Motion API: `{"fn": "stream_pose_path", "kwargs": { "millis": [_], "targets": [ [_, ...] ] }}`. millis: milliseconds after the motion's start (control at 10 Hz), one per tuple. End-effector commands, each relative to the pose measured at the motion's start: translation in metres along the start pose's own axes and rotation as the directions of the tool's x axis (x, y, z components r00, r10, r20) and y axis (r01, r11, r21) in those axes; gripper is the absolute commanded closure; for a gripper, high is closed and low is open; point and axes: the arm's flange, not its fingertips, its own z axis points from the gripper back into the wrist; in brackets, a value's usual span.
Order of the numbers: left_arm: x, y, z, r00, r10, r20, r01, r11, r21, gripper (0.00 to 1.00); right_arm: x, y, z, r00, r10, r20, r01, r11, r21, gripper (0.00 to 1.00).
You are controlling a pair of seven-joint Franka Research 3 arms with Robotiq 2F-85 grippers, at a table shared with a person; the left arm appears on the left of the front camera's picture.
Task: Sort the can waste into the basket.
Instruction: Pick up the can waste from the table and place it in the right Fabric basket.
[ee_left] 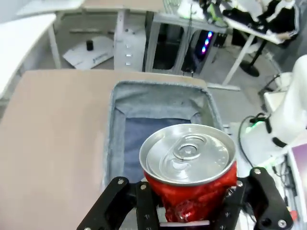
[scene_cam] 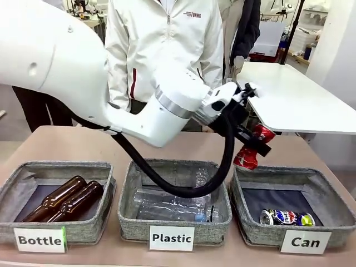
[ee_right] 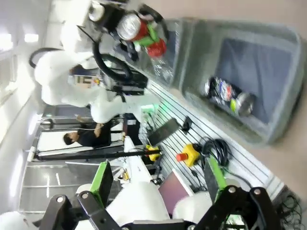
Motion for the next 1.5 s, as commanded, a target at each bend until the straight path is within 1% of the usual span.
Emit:
{"fn": "stream_pose_path", "kwargs": {
  "millis": [0, 100, 200, 300, 400, 500, 900, 1000, 1100, 1200, 1300, 1400],
  "targets": [
    [0.004, -0.003, -0.009, 0.989, -0.146, -0.034, 0.146, 0.989, -0.011, 1.0, -0.019, -0.004, -0.011, 0.999, 0.012, -0.052, -0.018, 0.993, -0.113, 0.0],
    [0.004, -0.017, -0.022, 0.984, -0.179, -0.015, 0.179, 0.984, -0.01, 1.0, -0.028, -0.006, -0.013, 0.998, 0.0, -0.069, -0.01, 0.989, -0.145, 0.0],
    [0.0, -0.031, -0.037, 0.969, -0.245, -0.008, 0.245, 0.969, 0.005, 1.0, -0.032, -0.008, -0.012, 0.999, -0.013, -0.029, 0.009, 0.99, -0.143, 0.0],
    [-0.005, -0.044, -0.052, 0.946, -0.325, 0.004, 0.325, 0.946, -0.014, 1.0, -0.036, -0.009, -0.009, 1.0, -0.015, 0.002, 0.015, 0.99, -0.141, 0.0],
    [-0.007, -0.054, -0.059, 0.917, -0.4, 0.011, 0.4, 0.917, -0.007, 1.0, -0.032, -0.006, -0.001, 0.999, -0.018, -0.045, 0.012, 0.993, -0.117, 0.0],
    [-0.005, -0.058, -0.065, 0.893, -0.451, -0.012, 0.451, 0.892, 0.043, 1.0, -0.032, -0.006, -0.001, 0.999, -0.018, -0.045, 0.012, 0.993, -0.117, 0.0],
    [-0.007, -0.047, -0.088, 0.885, -0.461, -0.068, 0.464, 0.885, 0.033, 1.0, -0.032, -0.006, -0.001, 0.999, -0.018, -0.045, 0.012, 0.993, -0.117, 0.0],
    [-0.008, -0.044, -0.09, 0.891, -0.446, -0.078, 0.449, 0.893, 0.027, 0.4, -0.032, -0.006, -0.001, 0.999, -0.018, -0.045, 0.012, 0.993, -0.117, 0.0],
    [-0.008, -0.041, -0.092, 0.897, -0.433, -0.089, 0.437, 0.899, 0.029, 0.41, -0.032, -0.006, -0.001, 0.999, -0.018, -0.045, 0.012, 0.993, -0.117, 0.0],
    [-0.009, -0.04, -0.093, 0.899, -0.429, -0.087, 0.433, 0.901, 0.035, 0.0, -0.032, -0.006, -0.001, 0.999, -0.018, -0.045, 0.012, 0.993, -0.117, 0.0],
    [-0.012, -0.04, -0.095, 0.902, -0.422, -0.094, 0.426, 0.905, 0.026, 0.36, -0.032, -0.006, -0.001, 0.999, -0.018, -0.045, 0.012, 0.993, -0.117, 0.0],
    [-0.014, -0.04, -0.096, 0.903, -0.418, -0.1, 0.423, 0.906, 0.026, 0.0, -0.032, -0.006, -0.001, 0.999, -0.018, -0.045, 0.012, 0.993, -0.117, 0.0]
  ]
}}
